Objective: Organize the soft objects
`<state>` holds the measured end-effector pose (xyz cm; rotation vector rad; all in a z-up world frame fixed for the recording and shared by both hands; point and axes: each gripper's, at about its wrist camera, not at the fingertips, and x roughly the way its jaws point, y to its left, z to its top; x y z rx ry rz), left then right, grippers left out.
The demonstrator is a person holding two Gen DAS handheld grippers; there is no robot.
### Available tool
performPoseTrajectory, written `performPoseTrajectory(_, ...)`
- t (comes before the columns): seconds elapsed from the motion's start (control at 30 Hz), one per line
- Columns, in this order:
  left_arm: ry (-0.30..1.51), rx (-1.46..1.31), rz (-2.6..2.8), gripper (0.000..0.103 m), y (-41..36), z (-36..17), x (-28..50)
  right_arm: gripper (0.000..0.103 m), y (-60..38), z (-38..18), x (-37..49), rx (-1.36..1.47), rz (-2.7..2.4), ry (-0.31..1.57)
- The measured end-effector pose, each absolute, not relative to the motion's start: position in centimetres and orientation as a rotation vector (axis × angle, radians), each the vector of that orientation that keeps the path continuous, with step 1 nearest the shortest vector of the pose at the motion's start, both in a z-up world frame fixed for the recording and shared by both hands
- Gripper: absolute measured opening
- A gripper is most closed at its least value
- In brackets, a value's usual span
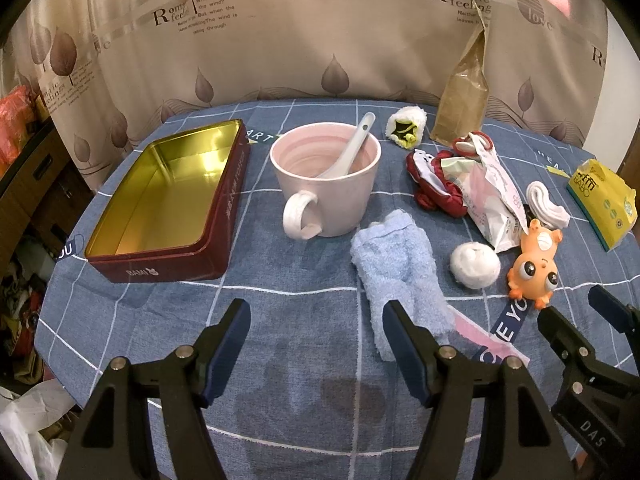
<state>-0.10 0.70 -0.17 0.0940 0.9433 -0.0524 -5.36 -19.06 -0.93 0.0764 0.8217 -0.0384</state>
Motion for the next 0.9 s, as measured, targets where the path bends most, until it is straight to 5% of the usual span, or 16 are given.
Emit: performPoseTrajectory(0.9,0.967,0.116,-0.066,0.070,0.3,-1.5,0.4,0.065,-21.5,-2.3,-3.4,0.094,-0.025,0.870)
